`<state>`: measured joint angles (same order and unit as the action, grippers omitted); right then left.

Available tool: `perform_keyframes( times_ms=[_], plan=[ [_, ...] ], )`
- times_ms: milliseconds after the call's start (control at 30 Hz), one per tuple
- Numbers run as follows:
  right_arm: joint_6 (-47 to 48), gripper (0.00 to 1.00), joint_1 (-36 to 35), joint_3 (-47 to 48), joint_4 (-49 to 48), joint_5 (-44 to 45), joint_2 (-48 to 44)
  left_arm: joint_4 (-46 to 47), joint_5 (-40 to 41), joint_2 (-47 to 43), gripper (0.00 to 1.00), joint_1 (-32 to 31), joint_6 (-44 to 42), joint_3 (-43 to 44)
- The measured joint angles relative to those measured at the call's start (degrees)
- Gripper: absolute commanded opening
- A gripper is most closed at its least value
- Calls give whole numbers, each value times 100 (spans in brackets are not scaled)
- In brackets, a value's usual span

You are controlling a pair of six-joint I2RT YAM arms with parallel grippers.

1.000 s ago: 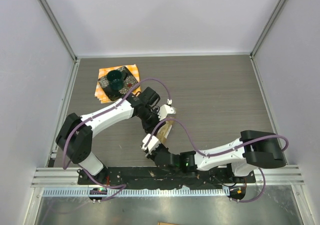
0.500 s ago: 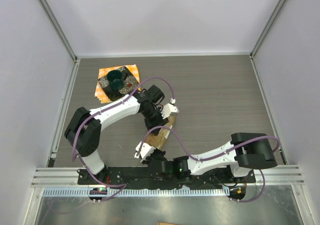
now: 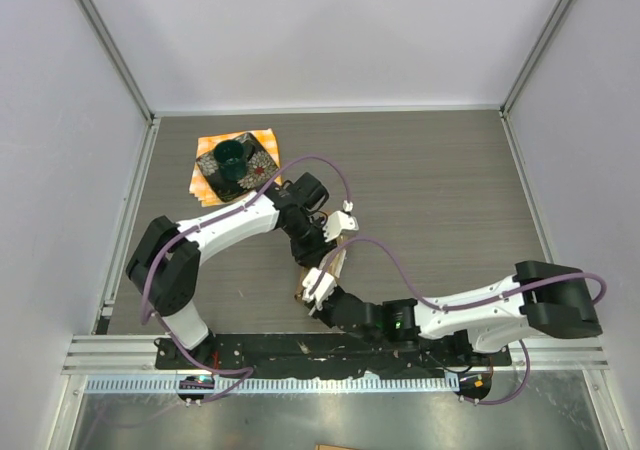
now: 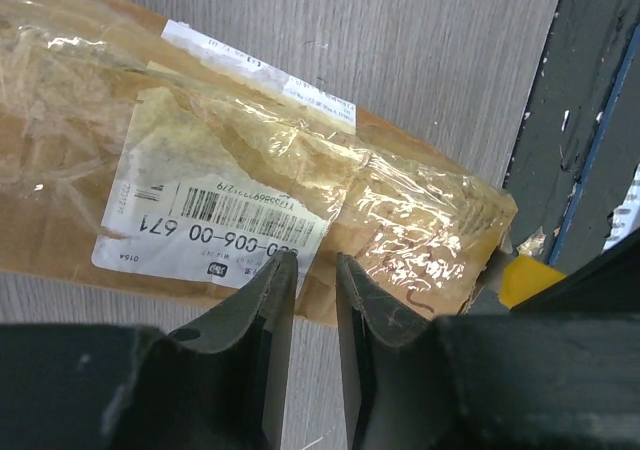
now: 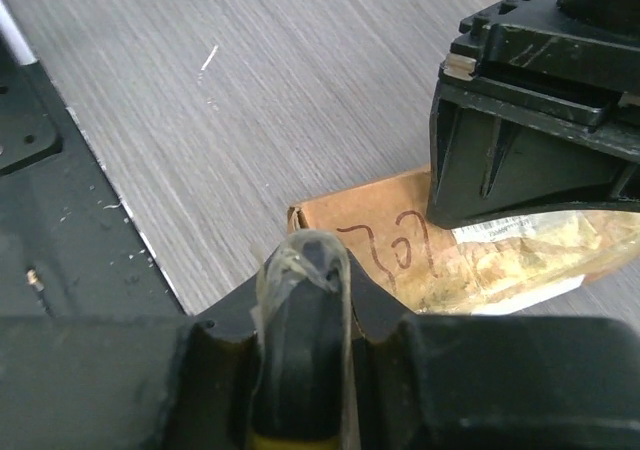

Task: Unpack the express box
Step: Cut the express box at the center of the board.

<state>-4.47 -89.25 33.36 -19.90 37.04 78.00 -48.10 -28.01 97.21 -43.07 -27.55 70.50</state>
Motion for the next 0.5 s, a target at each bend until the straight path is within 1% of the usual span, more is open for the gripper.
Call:
perform_keyframes(
  times_ms=[33,167,500],
  plan=[
    [4,1,92,-111,-7,-275,-170,33,-22,-11,27,0,-33,-28],
    [39,1,350,-365,-129,-920,-575,125,-68,-68,25,0,-155,-114],
    [260,1,481,-385,-584,-1989,-1084,210,-57,-133,23,2,-361,-210]
  ],
)
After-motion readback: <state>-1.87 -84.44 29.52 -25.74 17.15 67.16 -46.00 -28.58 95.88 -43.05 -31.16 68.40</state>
